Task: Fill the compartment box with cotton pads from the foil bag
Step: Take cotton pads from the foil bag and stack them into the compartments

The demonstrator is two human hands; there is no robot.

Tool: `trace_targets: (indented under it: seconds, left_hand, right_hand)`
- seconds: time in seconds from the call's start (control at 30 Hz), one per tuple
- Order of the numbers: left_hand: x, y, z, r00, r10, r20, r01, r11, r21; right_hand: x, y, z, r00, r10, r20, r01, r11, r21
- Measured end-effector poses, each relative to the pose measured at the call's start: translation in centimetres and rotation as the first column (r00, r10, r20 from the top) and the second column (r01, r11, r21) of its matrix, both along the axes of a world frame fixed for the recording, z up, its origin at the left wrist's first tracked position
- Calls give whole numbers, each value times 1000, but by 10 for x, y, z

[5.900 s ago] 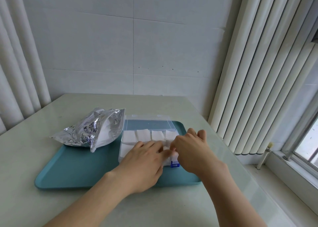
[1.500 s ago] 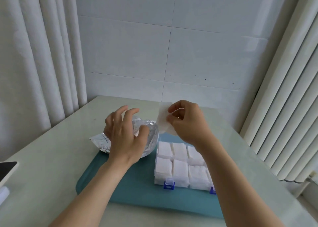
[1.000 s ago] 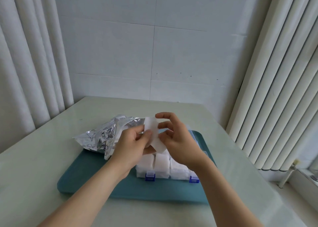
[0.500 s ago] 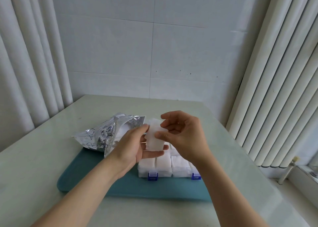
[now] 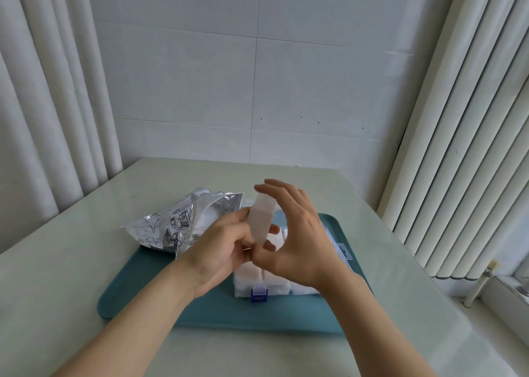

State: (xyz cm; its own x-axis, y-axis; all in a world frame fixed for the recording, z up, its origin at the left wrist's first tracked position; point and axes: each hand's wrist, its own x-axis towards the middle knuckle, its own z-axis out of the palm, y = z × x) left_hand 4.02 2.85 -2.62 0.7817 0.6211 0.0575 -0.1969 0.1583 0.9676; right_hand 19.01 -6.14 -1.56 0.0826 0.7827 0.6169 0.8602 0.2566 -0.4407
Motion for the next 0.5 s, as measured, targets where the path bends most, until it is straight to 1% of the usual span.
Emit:
trace_targets:
  seconds: [0.1, 0.17, 0.27, 0.37, 0.5]
  left_hand:
    - [1, 0, 2, 999, -40, 22, 41, 998, -50]
    - [3, 1, 2, 998, -43, 35, 46, 995, -93]
    - [3, 0, 4, 998, -53, 40, 59, 986, -156]
    - [2, -1, 7, 998, -44, 39, 51, 981, -186]
    - [1, -1, 8, 998, -37, 43, 46, 970, -237]
  right_hand:
    - [-1, -1, 0, 999, -5, 39, 6, 999, -41]
    - [-2, 0, 0, 1000, -11, 30, 12, 999, -32]
    - [-2, 0, 1, 1000, 29, 11, -29, 999, -22]
    - [-2, 0, 2, 998, 44, 51, -44, 999, 1]
    - [-3, -3, 4, 999, 48, 25, -49, 998, 32]
